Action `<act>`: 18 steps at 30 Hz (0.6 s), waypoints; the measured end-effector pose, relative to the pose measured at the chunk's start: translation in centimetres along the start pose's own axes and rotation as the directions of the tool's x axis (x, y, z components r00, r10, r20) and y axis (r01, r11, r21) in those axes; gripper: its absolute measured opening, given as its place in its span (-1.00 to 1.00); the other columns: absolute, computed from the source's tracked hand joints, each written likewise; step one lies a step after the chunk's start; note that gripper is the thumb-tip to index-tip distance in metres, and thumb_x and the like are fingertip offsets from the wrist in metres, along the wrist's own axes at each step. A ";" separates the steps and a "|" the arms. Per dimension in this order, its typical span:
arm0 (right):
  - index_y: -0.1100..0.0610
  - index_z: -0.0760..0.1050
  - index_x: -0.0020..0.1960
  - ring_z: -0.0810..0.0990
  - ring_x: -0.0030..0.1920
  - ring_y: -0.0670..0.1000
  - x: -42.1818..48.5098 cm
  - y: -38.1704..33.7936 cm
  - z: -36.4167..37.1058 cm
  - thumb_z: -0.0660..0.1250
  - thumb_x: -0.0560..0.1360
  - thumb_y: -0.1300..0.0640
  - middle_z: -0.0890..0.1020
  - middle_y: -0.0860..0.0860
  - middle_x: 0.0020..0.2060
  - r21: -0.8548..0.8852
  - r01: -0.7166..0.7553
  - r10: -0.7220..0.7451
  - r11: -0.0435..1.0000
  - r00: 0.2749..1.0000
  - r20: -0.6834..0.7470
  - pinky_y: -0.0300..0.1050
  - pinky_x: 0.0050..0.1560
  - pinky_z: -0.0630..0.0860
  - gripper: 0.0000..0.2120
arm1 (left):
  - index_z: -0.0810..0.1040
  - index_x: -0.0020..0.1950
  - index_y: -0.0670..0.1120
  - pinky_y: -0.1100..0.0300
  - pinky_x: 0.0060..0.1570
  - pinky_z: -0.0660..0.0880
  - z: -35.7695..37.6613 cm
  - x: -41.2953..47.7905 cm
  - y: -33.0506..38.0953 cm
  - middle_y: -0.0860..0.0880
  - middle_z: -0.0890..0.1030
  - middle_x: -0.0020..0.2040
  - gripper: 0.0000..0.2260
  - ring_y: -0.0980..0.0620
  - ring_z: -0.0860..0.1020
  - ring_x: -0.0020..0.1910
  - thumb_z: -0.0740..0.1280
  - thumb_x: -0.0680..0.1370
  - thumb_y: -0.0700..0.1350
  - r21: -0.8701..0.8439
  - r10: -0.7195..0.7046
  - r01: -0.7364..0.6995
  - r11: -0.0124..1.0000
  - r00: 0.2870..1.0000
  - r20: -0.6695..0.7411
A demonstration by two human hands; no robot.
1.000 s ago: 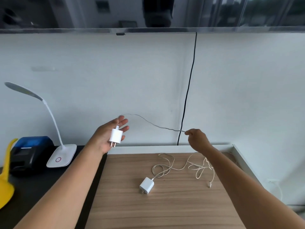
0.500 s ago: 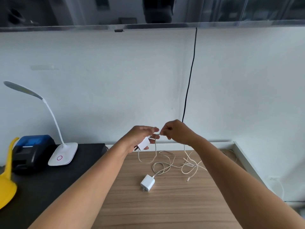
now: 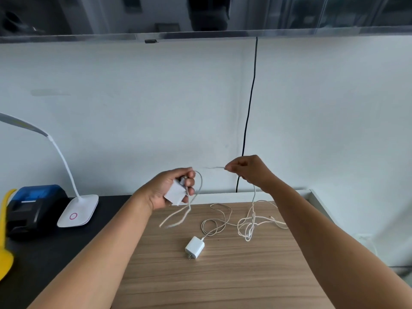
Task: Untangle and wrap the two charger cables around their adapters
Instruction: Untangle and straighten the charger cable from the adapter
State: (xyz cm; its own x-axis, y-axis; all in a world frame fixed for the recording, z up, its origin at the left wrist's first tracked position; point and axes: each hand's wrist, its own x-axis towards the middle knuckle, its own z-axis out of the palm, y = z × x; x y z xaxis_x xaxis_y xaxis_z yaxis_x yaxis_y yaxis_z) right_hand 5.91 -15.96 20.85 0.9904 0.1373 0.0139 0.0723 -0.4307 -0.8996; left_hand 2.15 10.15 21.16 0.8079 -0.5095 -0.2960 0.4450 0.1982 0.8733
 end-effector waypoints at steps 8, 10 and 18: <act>0.09 0.70 -0.13 0.43 -0.42 -0.18 0.3 5.1 -4.0 0.48 0.44 0.09 0.57 -0.19 -0.48 -0.020 -0.100 0.093 0.995 0.972 -0.215 -0.34 -0.36 0.35 -0.92 | 0.51 -0.32 0.02 0.31 -0.43 0.52 -5.1 -2.9 2.8 0.11 0.50 -0.41 -0.80 0.16 0.59 -0.37 0.29 0.52 -0.05 -0.335 0.215 -0.321 0.886 0.924 -0.315; 0.08 0.70 -0.14 0.45 -0.35 -0.11 0.3 6.0 -4.5 0.49 0.42 0.07 0.61 -0.14 -0.41 -0.077 -0.119 0.097 0.990 0.966 -0.238 -0.24 -0.26 0.37 -0.91 | 0.54 -0.35 -0.01 0.30 -0.42 0.54 -6.4 -3.4 3.5 0.11 0.56 -0.35 -0.81 0.15 0.63 -0.33 0.35 0.48 -0.12 -0.360 0.231 -0.391 0.847 0.881 -0.414; 0.00 0.67 -0.20 0.48 -0.32 -0.07 -0.3 6.1 -2.9 0.38 0.48 0.06 0.62 -0.09 -0.32 -0.321 -0.133 0.107 0.938 0.990 -0.096 -0.18 -0.26 0.39 -0.88 | 0.47 -0.37 0.02 0.33 -0.40 0.53 -6.9 -3.6 4.7 -0.02 0.67 0.14 -0.75 -0.01 0.66 0.08 0.29 0.52 -0.12 -0.210 0.325 -0.510 0.834 0.762 -0.560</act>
State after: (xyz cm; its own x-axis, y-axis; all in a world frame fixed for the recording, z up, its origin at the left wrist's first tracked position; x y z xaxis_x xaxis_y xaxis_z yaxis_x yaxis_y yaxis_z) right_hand 6.38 -21.18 16.61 0.9992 0.0038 -0.0408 -0.0261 -0.7087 -0.7050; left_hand 3.95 18.68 23.70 0.9767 0.1454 -0.1580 0.0397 0.6011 0.7982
